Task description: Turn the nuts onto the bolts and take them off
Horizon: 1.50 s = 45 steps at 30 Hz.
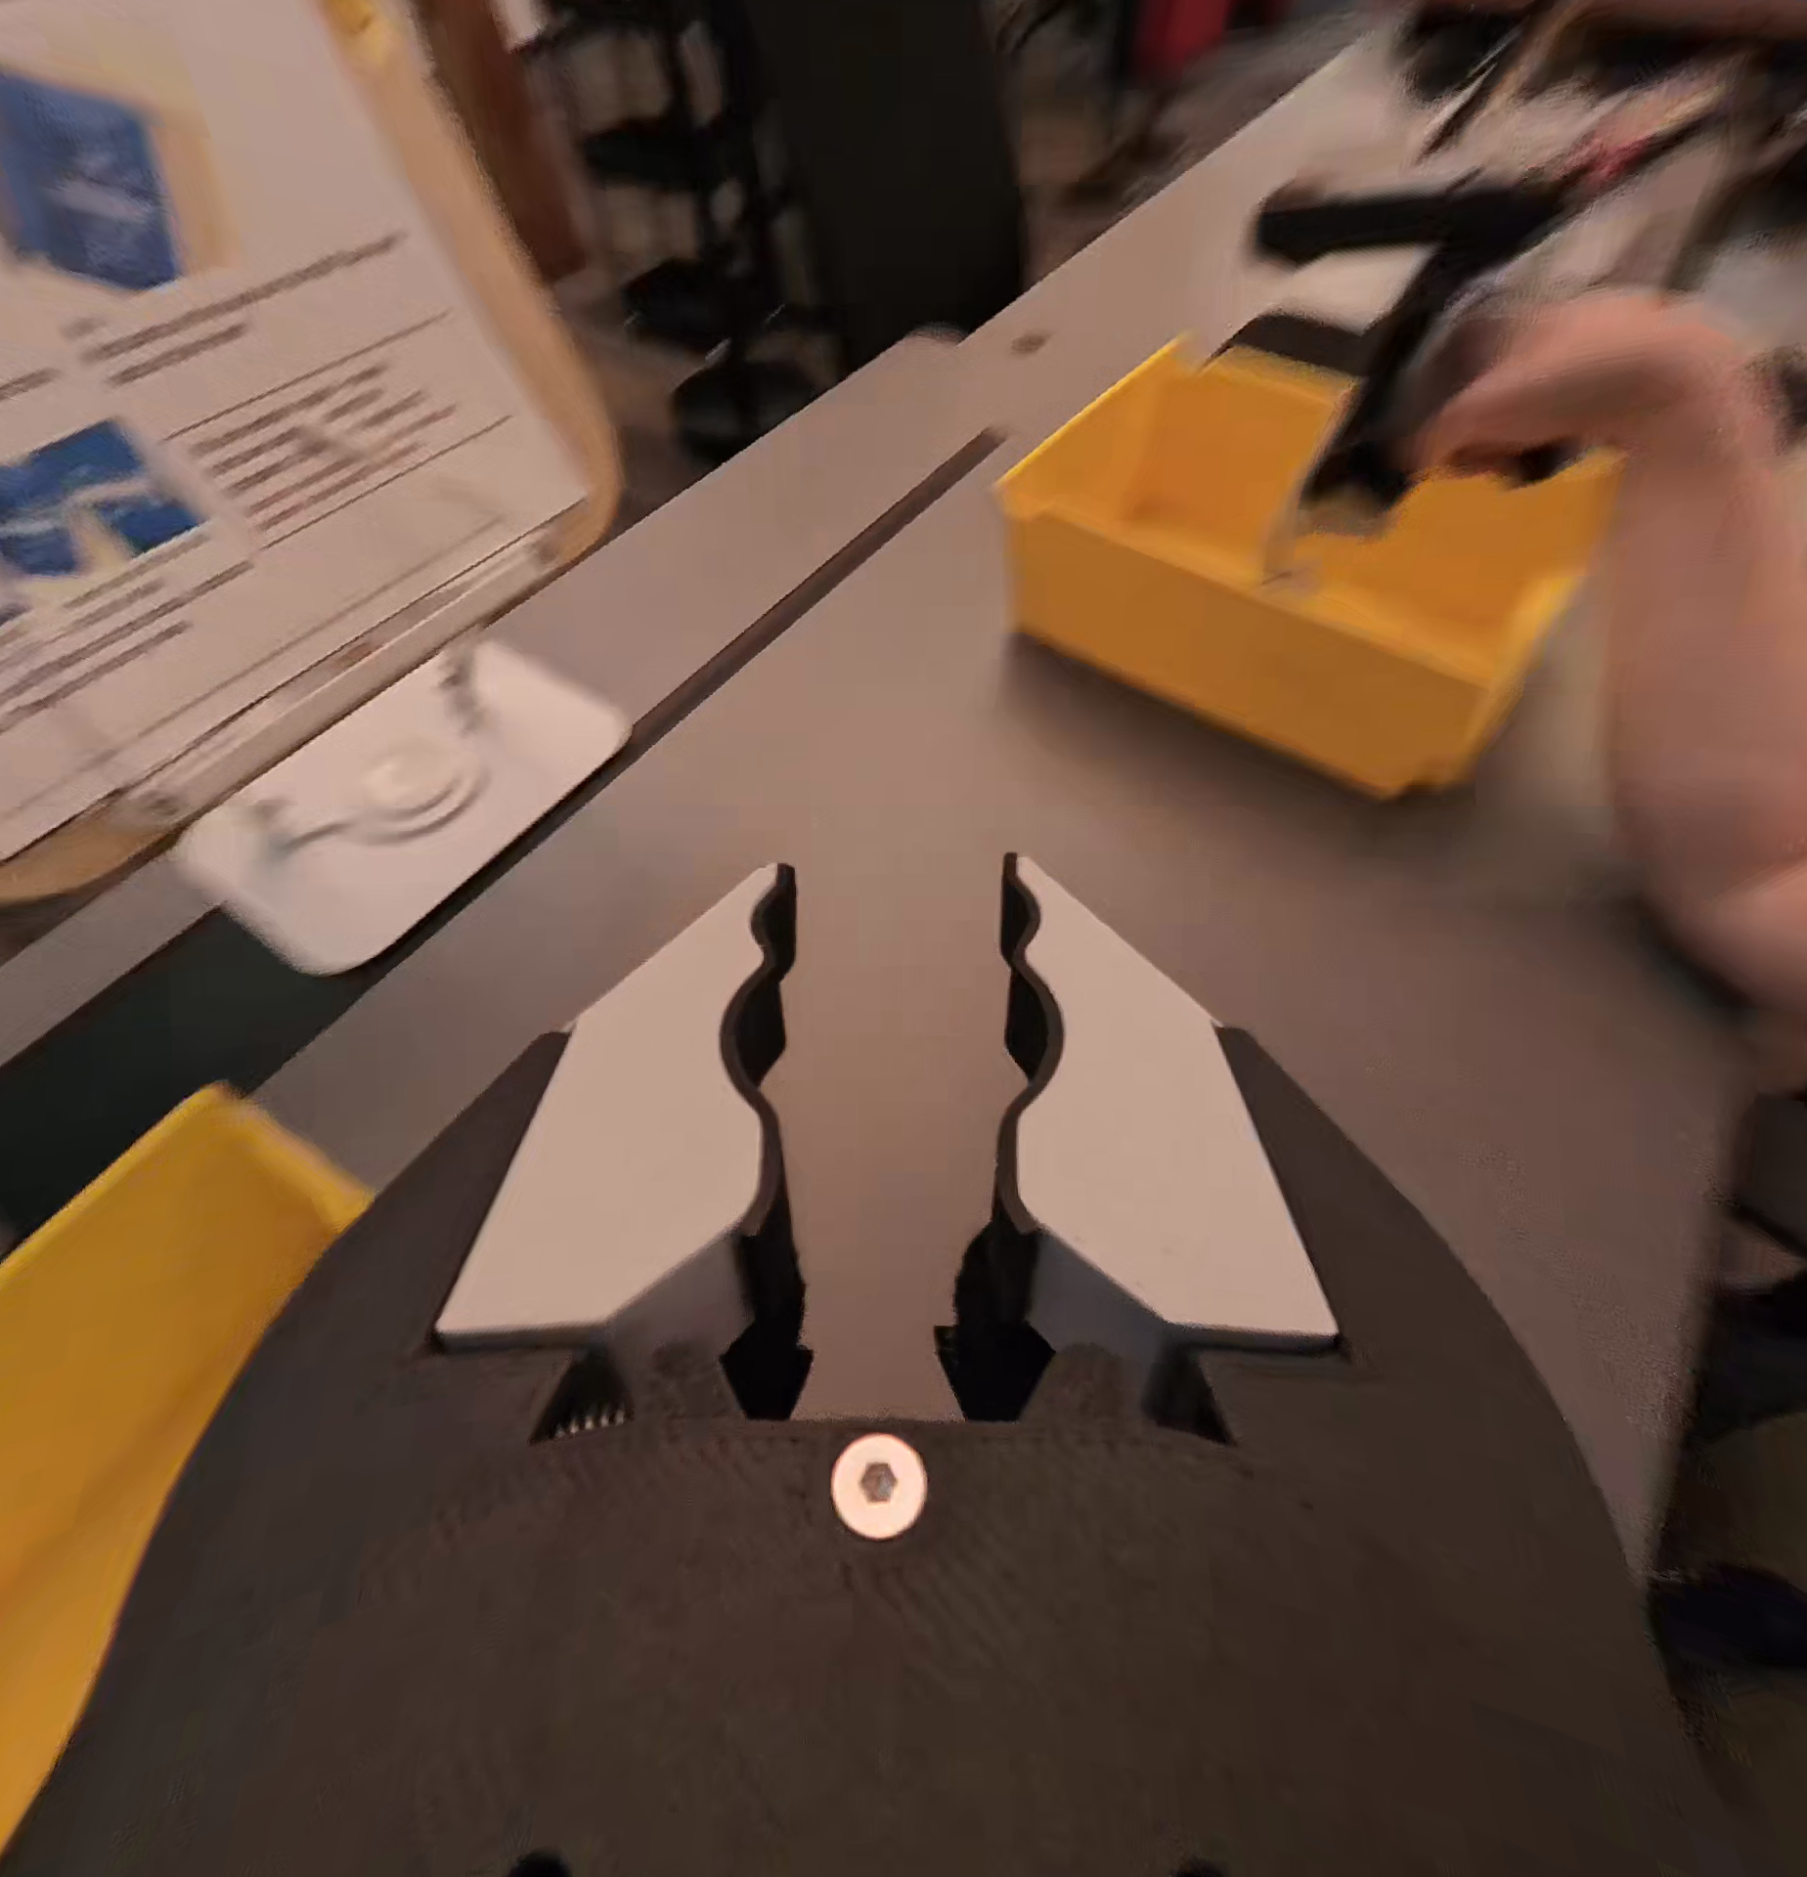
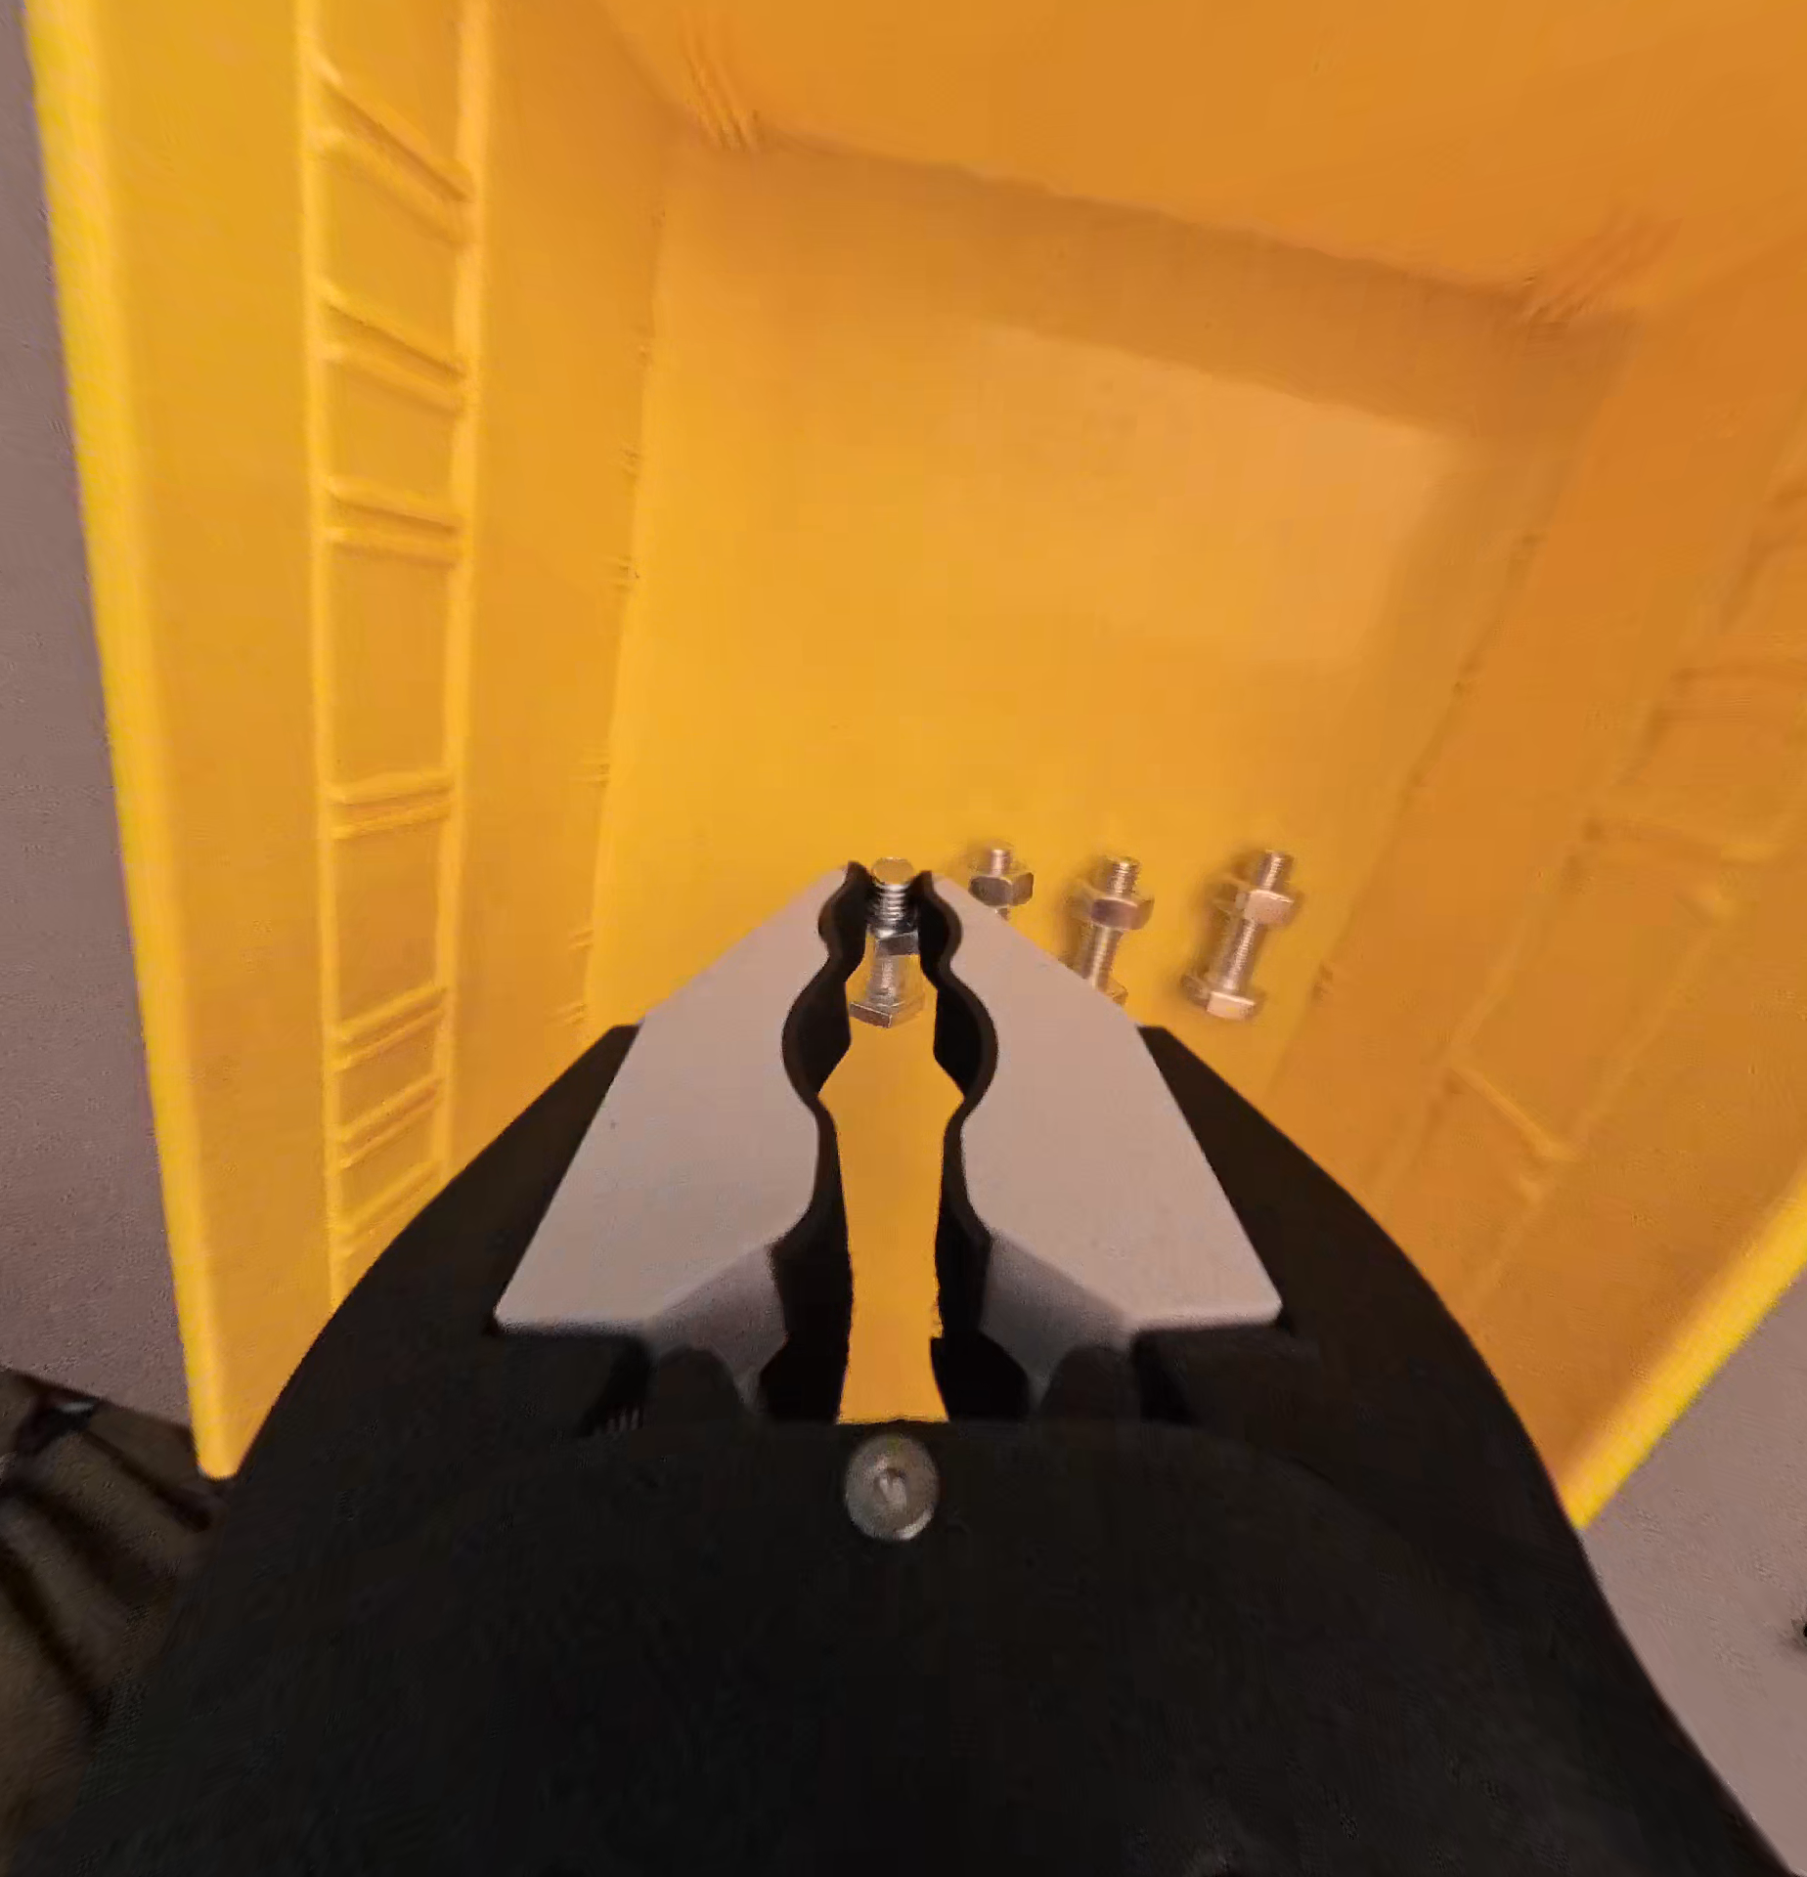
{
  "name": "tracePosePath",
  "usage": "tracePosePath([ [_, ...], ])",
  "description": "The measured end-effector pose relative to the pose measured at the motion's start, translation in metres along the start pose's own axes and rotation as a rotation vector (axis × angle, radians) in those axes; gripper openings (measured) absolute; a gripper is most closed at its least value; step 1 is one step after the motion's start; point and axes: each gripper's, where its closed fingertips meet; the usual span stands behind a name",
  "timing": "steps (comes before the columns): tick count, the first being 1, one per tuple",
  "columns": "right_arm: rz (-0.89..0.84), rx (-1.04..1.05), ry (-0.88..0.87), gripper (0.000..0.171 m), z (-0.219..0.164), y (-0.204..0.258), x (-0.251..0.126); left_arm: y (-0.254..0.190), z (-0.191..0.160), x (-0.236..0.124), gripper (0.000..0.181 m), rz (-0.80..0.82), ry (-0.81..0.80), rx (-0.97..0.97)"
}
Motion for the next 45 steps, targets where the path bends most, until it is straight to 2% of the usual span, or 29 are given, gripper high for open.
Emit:
tracePosePath([
  [3, 0.002, -0.033, 0.063, 0.008, -0.004, 0.004, 0.016, 0.048, -0.024, -0.007, 0.045, 0.282, 0.175, 0.088],
  [6, 0.009, -0.049, 0.099, 0.008, -0.006, 0.007, 0.022, 0.083, -0.018, -0.02, 0.043, 0.551, 0.22, 0.247],
  [10, -0.021, -0.057, 0.109, 0.01, -0.007, 0.004, 0.019, 0.105, -0.012, -0.032, 0.048, 0.756, 0.245, 0.342],
  [12, -0.033, -0.06, 0.073, 0.018, -0.003, 0.004, 0.012, 0.113, -0.013, -0.04, 0.052, 0.83, 0.267, 0.359],
  [17, -0.173, -0.088, -0.095, 0.032, 0.015, -0.011, -0.024, 0.126, -0.01, -0.059, 0.054, 0.934, 0.246, 0.355],
  [20, -0.341, -0.054, -0.272, 0.042, 0.03, -0.036, -0.062, 0.128, -0.008, -0.067, 0.057, 0.957, 0.227, 0.341],
  [22, -0.434, 0.004, -0.409, 0.056, 0.036, -0.058, -0.092, 0.13, -0.009, -0.073, 0.059, 0.964, 0.223, 0.327],
  [25, -0.522, 0.127, -0.592, 0.063, 0.036, -0.094, -0.125, 0.14, -0.021, -0.092, 0.074, 0.974, 0.24, 0.226],
  [27, -0.514, 0.196, -0.577, 0.072, 0.019, -0.117, -0.118, 0.149, -0.031, -0.113, 0.086, 1.0, 0.239, 0.137],
  [30, -0.485, 0.24, -0.412, 0.078, -0.014, -0.137, -0.083, 0.159, -0.042, -0.142, 0.087, 1.023, 0.221, 0.055],
  [32, -0.431, 0.259, -0.325, 0.075, -0.029, -0.141, -0.061, 0.164, -0.057, -0.159, 0.088, 1.011, 0.216, -0.037],
  [36, -0.233, 0.328, -0.216, 0.055, -0.041, -0.124, -0.03, 0.171, -0.114, -0.199, 0.092, 0.987, 0.276, -0.337],
  [39, -0.12, 0.355, -0.138, 0.033, -0.047, -0.107, -0.017, 0.172, -0.156, -0.222, 0.085, 0.946, 0.281, -0.547],
  [41, -0.072, 0.315, -0.079, 0.012, -0.052, -0.094, -0.01, 0.168, -0.185, -0.23, 0.083, 0.897, 0.294, -0.692],
  [45, -0.124, 0.23, 0.01, 0.003, -0.057, -0.088, -0.001, 0.169, -0.224, -0.236, 0.075, 0.829, 0.308, -0.846],
])
Point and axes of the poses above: each gripper's, where its closed fingertips meet, x out along the fingers, z out of its top, y = z × x across the jaws, and after that the axes turned 10 degrees about -z, right-handed
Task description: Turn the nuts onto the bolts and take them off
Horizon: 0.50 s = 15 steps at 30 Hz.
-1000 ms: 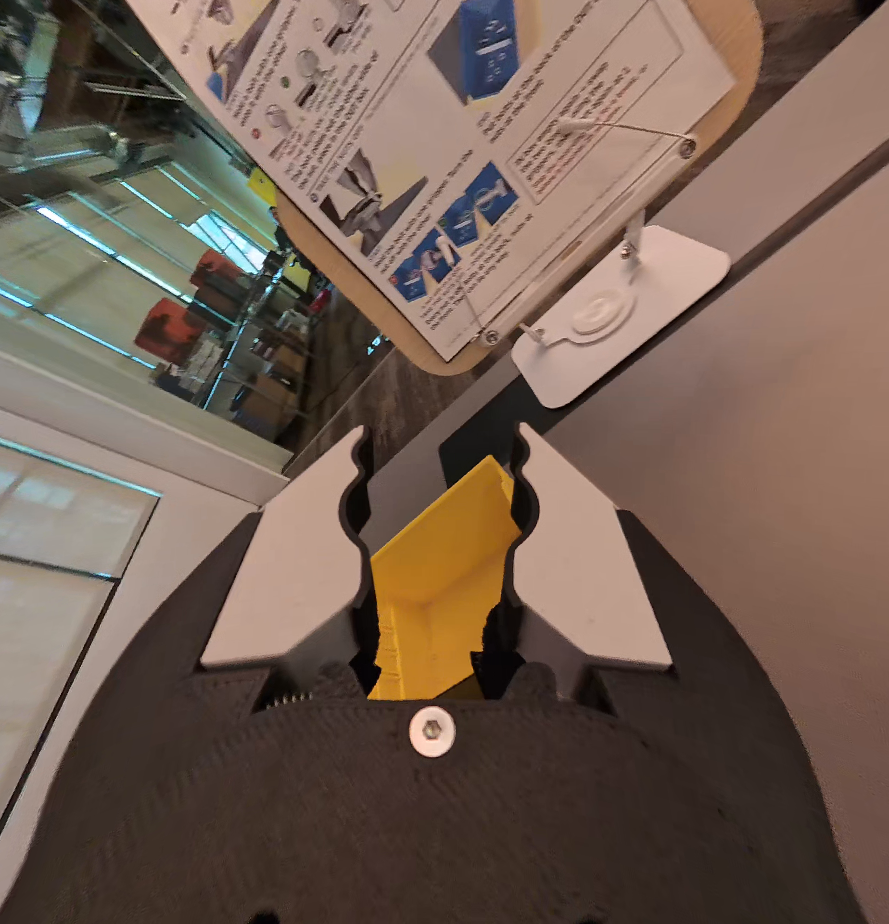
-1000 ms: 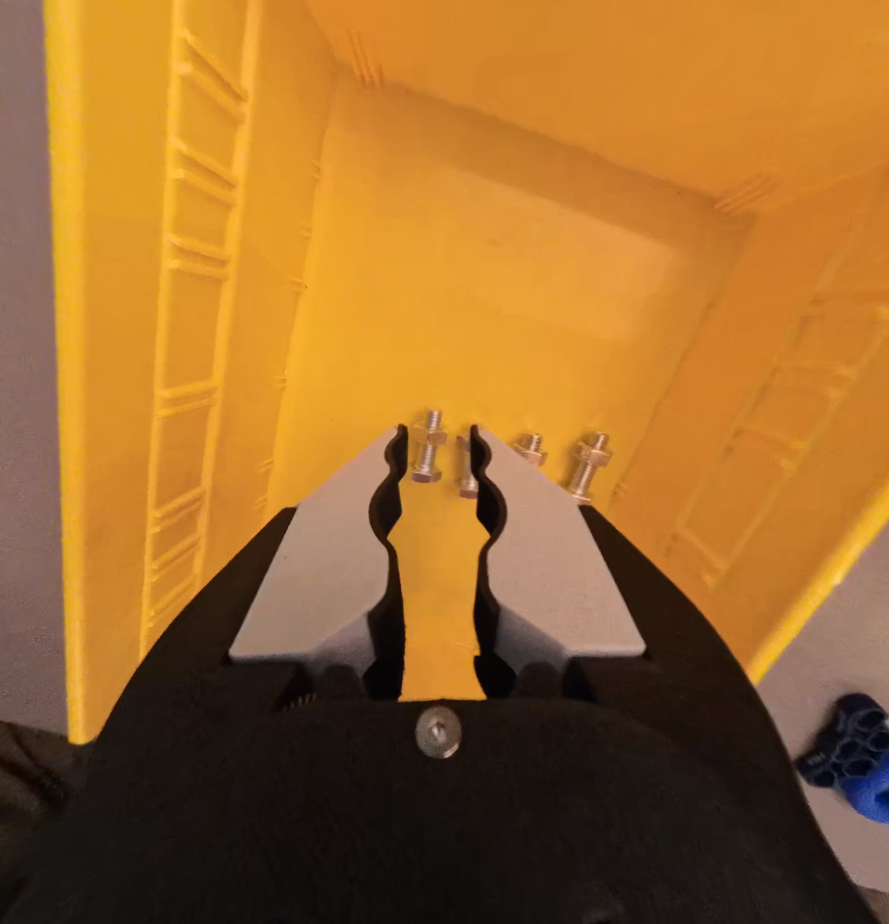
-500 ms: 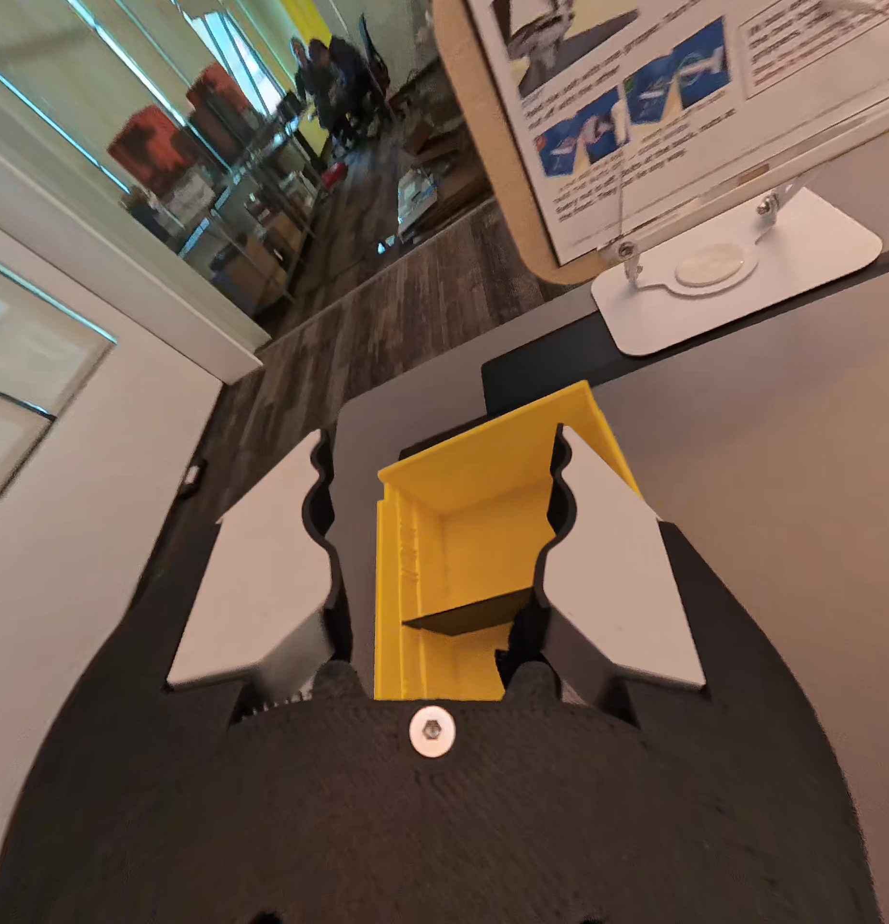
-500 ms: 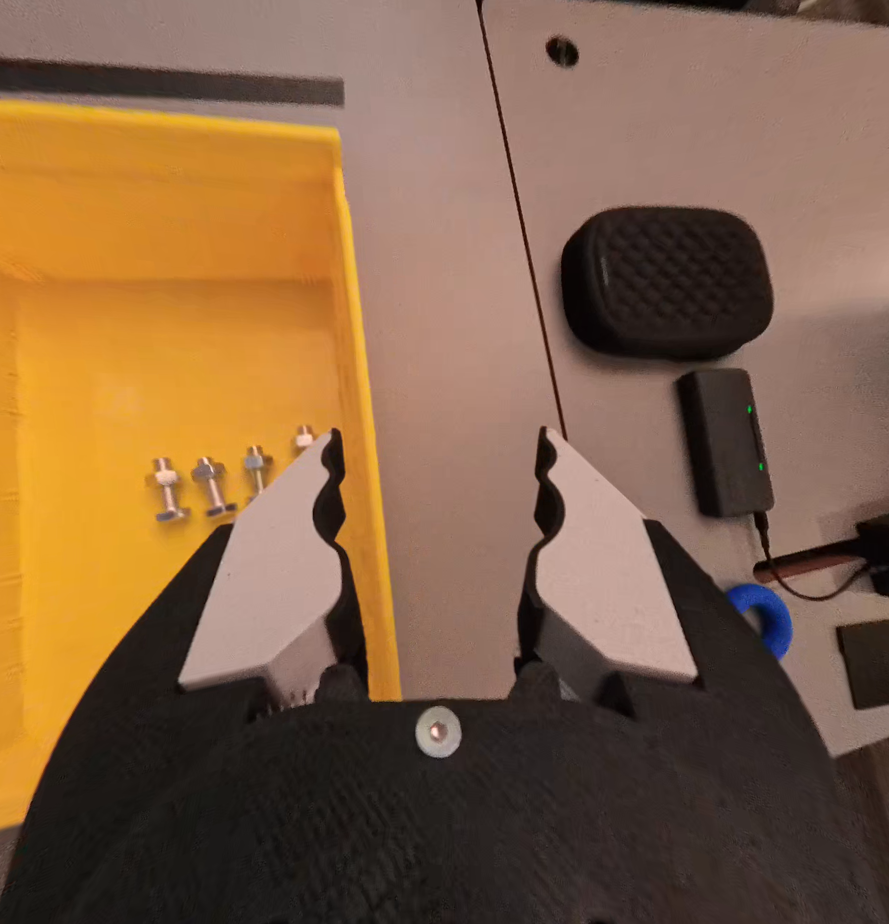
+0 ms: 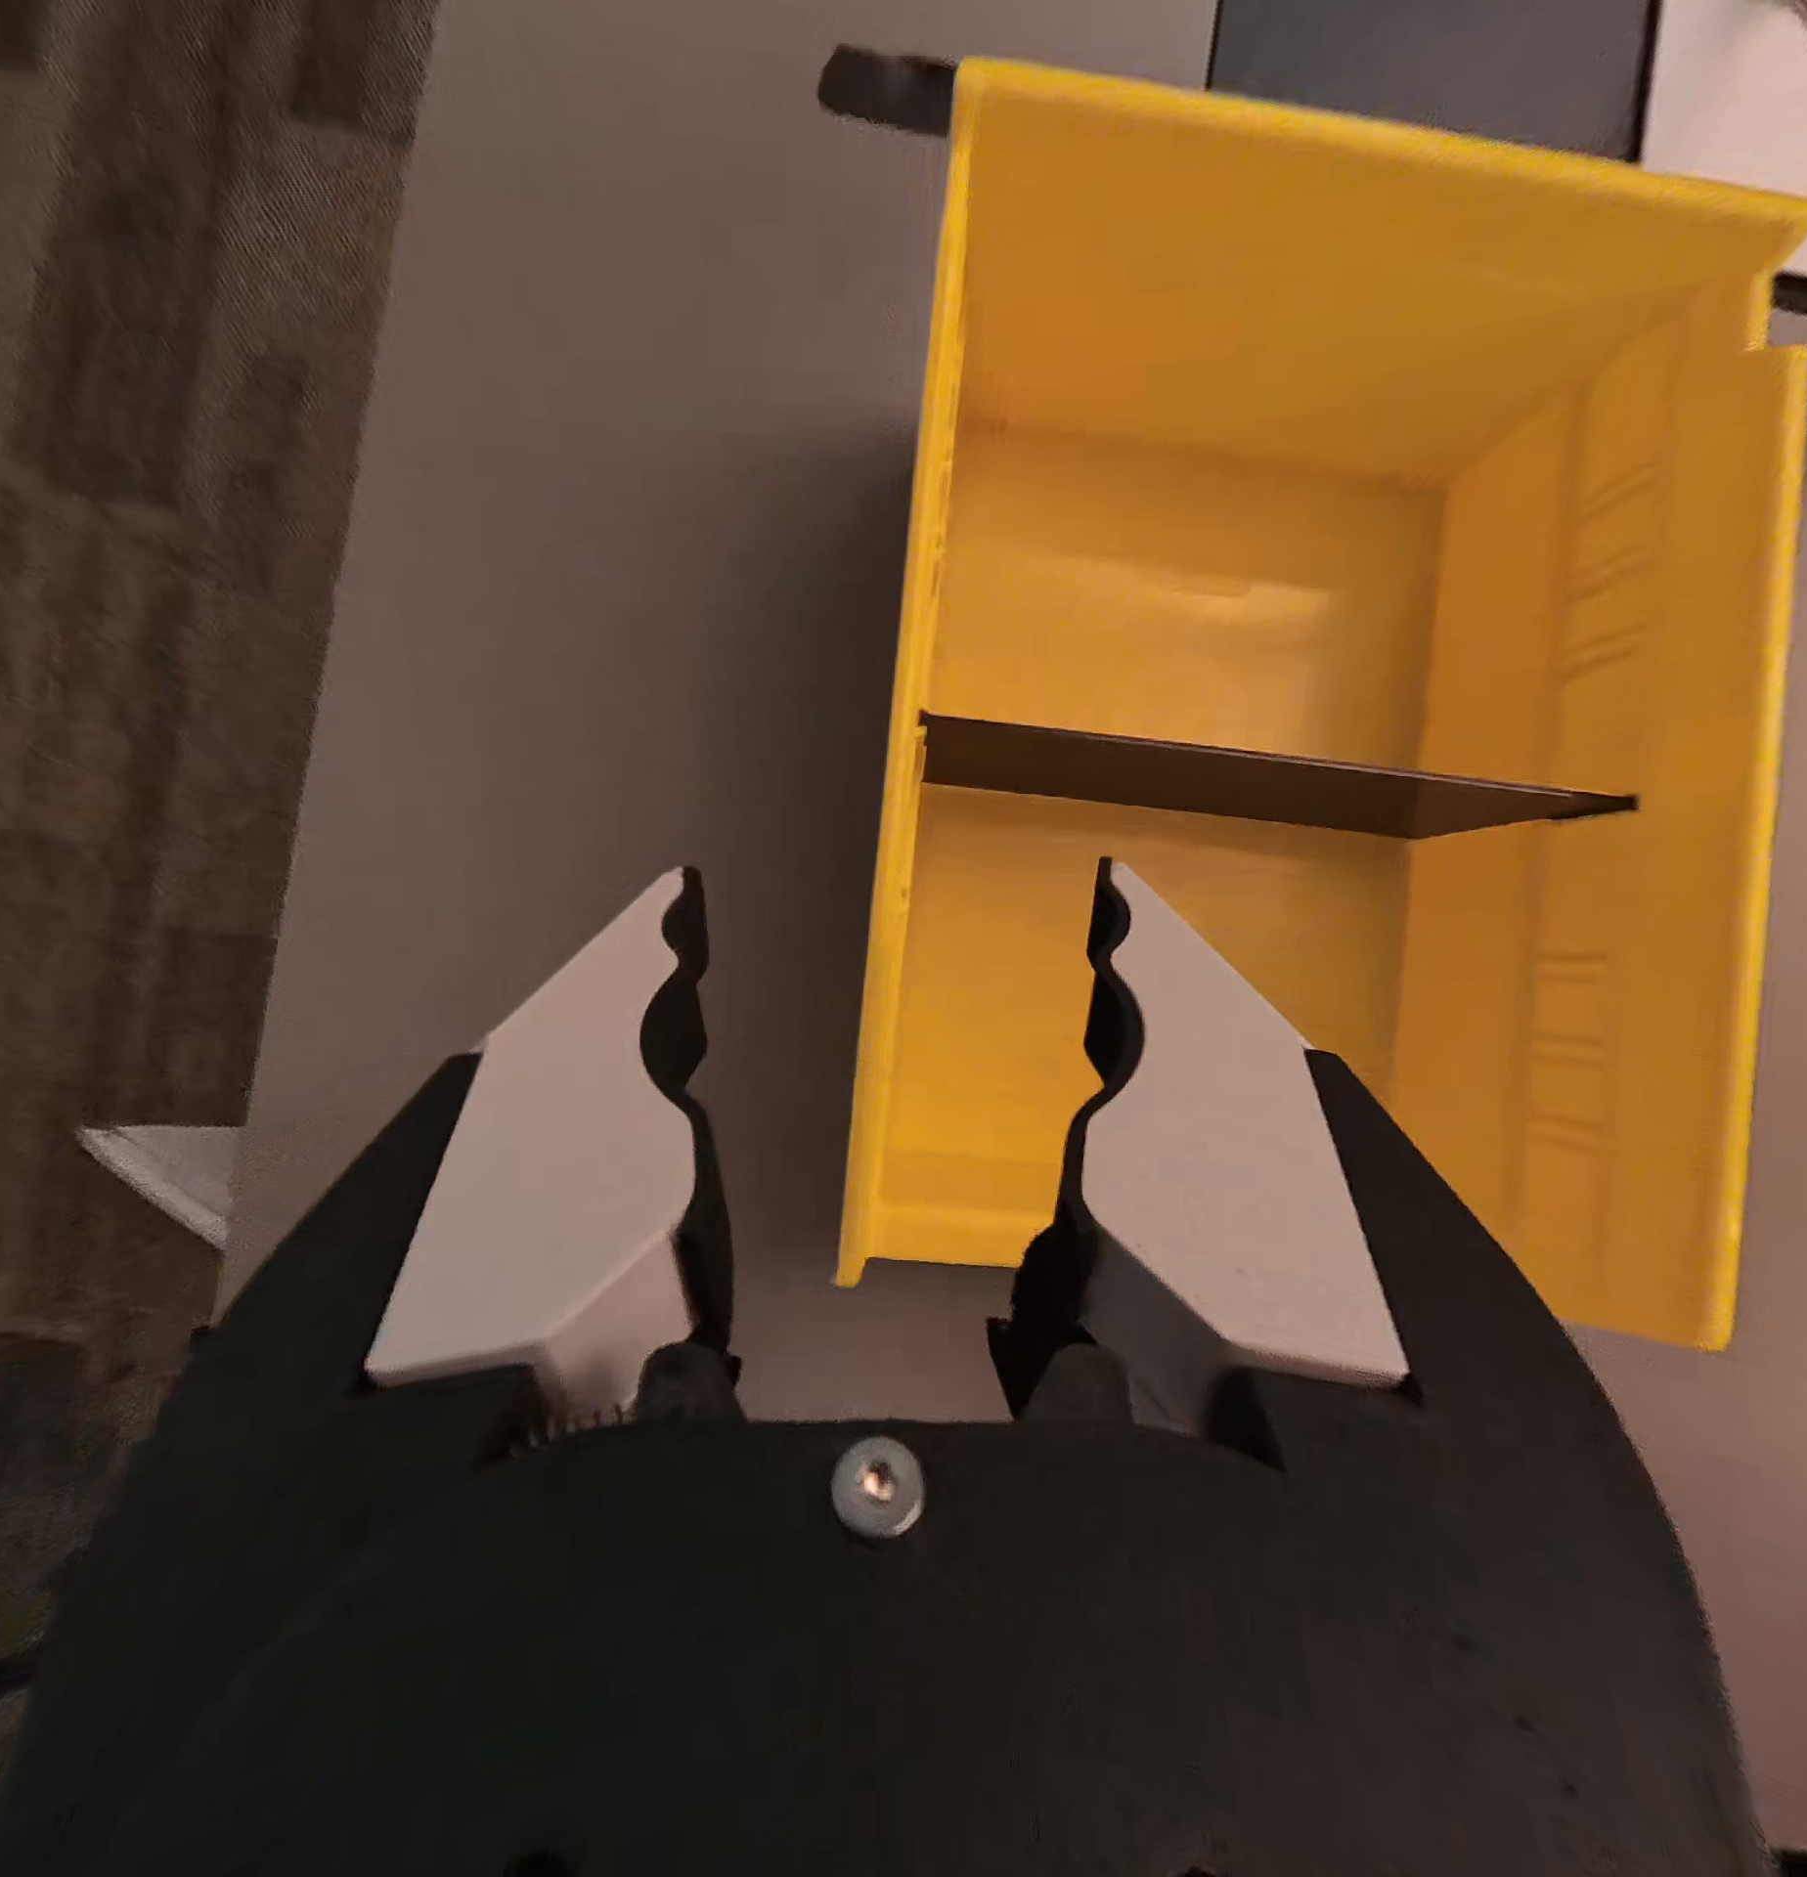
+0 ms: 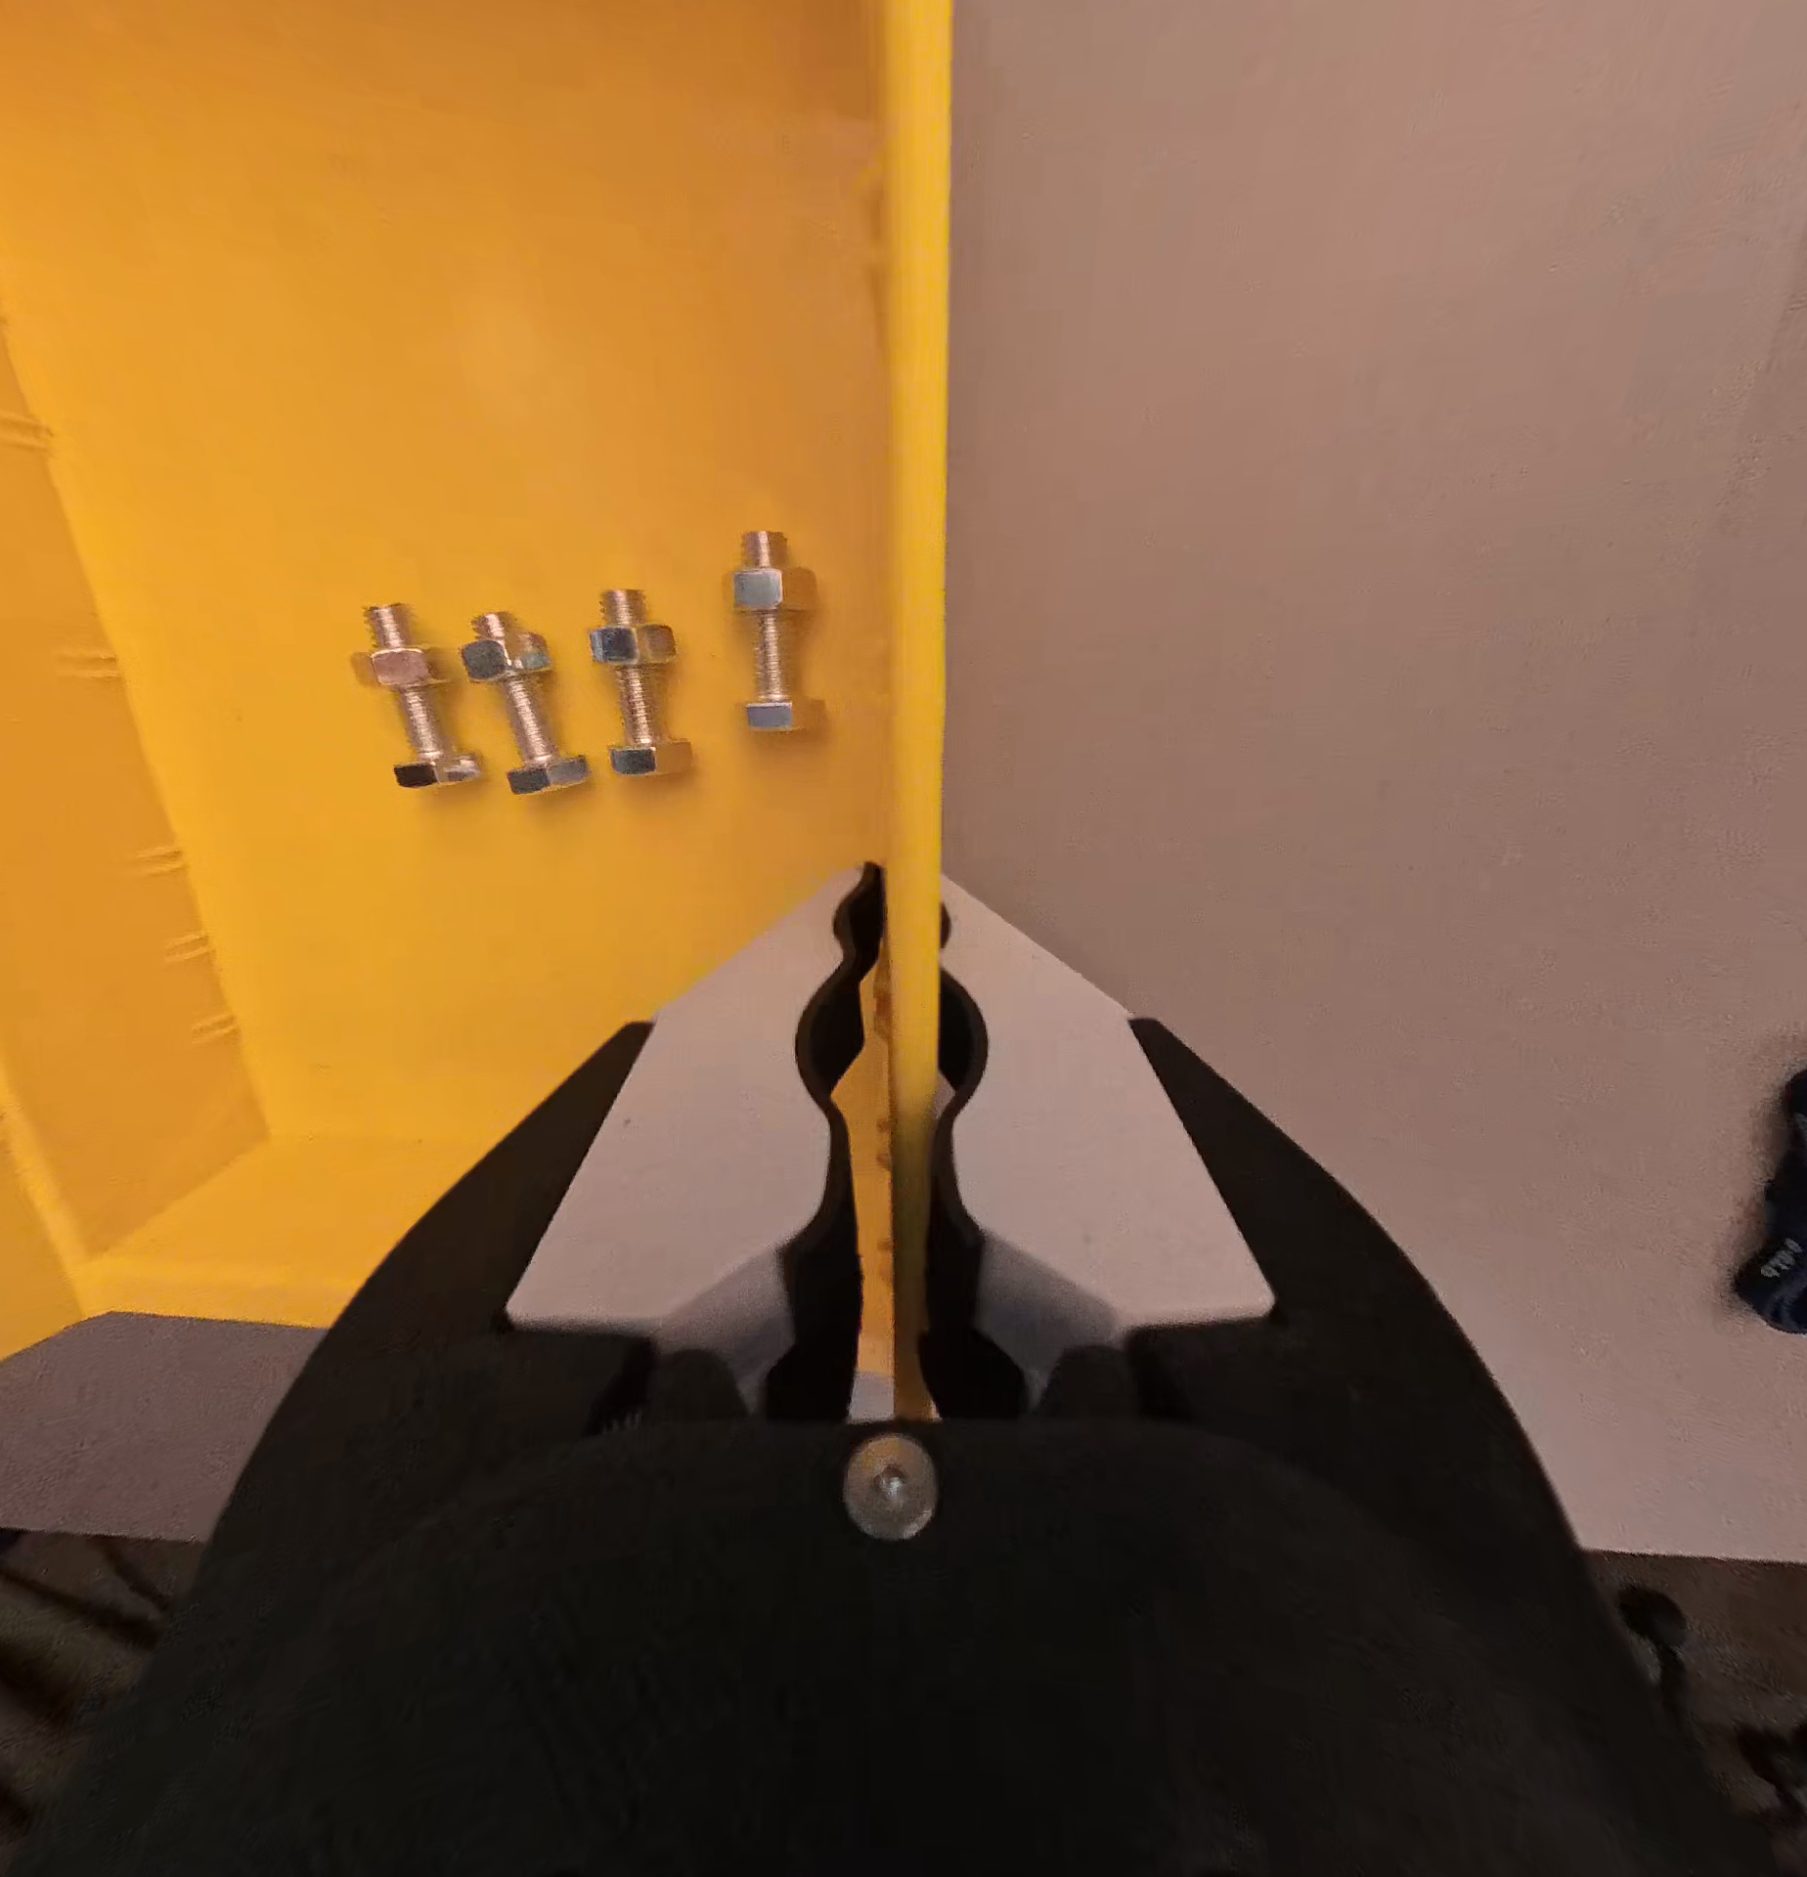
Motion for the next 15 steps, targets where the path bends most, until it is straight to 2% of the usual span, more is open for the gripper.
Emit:
tracePosePath([
  [8, 0.114, -0.019, 0.067, 0.005, 0.002, 0.039, -0.001, 0.019, -0.022, 0.034, 0.062, -0.073, 0.114, -0.073],
  [12, 0.114, -0.028, 0.122, 0.005, 0.003, 0.054, -0.002, 0.017, -0.035, 0.048, 0.046, -0.111, 0.196, -0.085],
  [15, 0.125, -0.049, 0.149, 0.005, 0.005, 0.068, 0.0, 0.014, -0.043, 0.058, 0.021, -0.143, 0.256, -0.092],
])
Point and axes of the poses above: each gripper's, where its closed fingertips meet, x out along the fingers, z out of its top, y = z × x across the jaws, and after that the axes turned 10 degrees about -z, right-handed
